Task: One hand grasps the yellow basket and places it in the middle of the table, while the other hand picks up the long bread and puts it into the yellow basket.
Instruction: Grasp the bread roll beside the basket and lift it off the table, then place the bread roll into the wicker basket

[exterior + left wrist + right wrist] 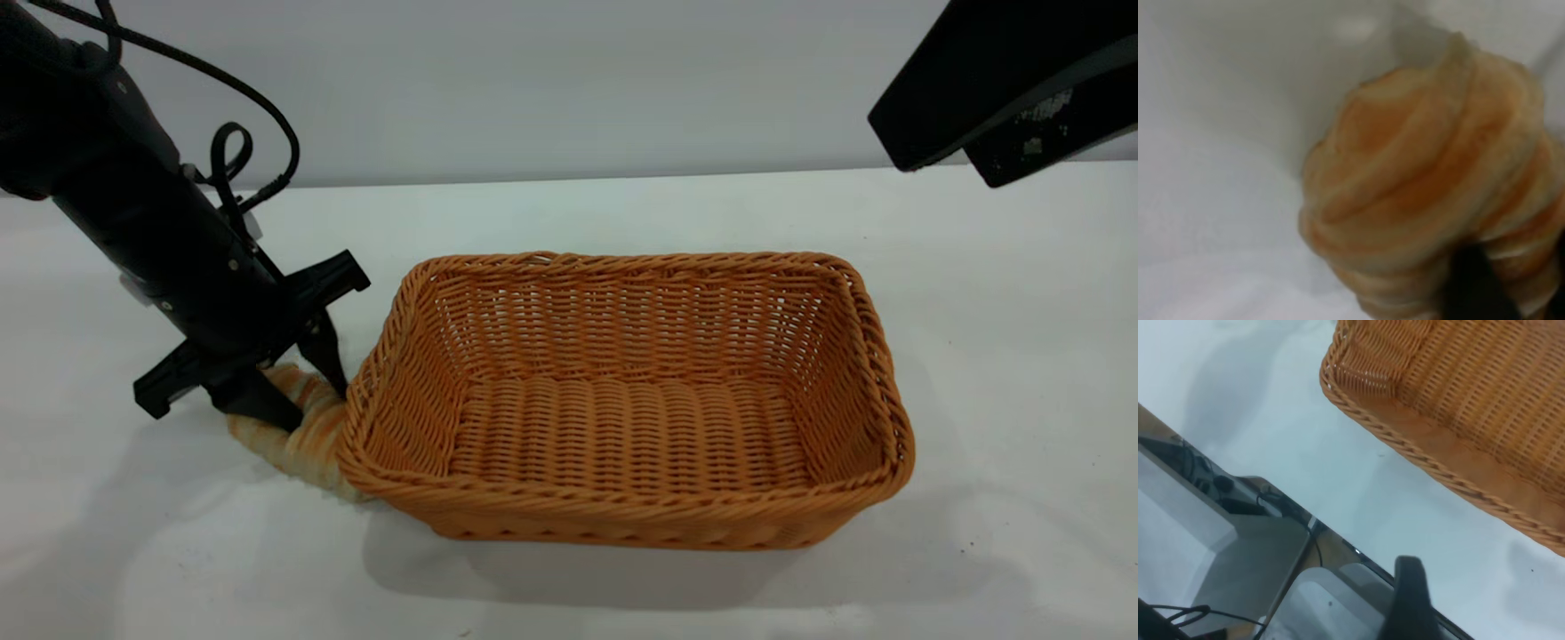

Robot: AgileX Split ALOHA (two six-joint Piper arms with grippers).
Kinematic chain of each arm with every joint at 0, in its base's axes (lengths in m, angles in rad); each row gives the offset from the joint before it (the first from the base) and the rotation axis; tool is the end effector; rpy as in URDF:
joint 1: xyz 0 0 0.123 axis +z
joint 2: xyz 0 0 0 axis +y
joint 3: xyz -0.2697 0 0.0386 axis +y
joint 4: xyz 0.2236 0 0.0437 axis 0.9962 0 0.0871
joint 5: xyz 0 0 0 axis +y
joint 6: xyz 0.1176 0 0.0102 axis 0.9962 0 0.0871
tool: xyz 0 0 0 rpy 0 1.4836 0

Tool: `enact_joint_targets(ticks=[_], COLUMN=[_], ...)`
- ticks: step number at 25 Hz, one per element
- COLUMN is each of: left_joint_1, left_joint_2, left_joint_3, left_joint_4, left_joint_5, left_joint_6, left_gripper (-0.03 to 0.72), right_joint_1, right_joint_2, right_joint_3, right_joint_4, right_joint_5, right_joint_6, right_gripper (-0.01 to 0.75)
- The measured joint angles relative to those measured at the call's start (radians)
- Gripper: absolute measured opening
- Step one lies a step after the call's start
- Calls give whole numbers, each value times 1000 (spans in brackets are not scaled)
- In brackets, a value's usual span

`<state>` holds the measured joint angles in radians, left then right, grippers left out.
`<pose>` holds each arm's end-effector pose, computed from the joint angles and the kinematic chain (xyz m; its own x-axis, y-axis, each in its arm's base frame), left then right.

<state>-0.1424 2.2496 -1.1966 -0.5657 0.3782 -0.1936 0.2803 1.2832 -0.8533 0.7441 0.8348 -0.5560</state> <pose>0.3729 -0.0771 0.0249 -0.8393 -0.5376 -0.0812 -0.4872 0.8099 -0.3266 0.2093 0.1220 0.2518 -0.8201 -0.2383 -0.5203 -0.4917 0.7584 0.4278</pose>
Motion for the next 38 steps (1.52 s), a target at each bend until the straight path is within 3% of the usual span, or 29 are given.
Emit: enact_joint_targets(ticks=[3,4,16,26,30,38], left_joint_1=[0,0,-1,-18,-98,-289], left_joint_2=[5,5,-144,-373,-373,-320], left_joint_3=[0,0,6,-5,-8,-8], left_joint_4=[29,37,246,209,103,-84], left_joint_5=[-1,-2,83,182,169,29], left_joint_6=[28,40,59,84,194,396], left_gripper=[99,61,57,57,57,57], right_joint_1=[0,0,0,0,0,0], right_joint_2=[-11,-18,-69,-90,-109,-146], right_joint_3=[0,0,1,1,1,1], right_joint_4=[3,3,4,4,4,4], right_joint_5=[0,1,27,56,58,70], right_joint_6=[0,0,0,-4,-9,-9], right_gripper=[587,587,586,586,586,586])
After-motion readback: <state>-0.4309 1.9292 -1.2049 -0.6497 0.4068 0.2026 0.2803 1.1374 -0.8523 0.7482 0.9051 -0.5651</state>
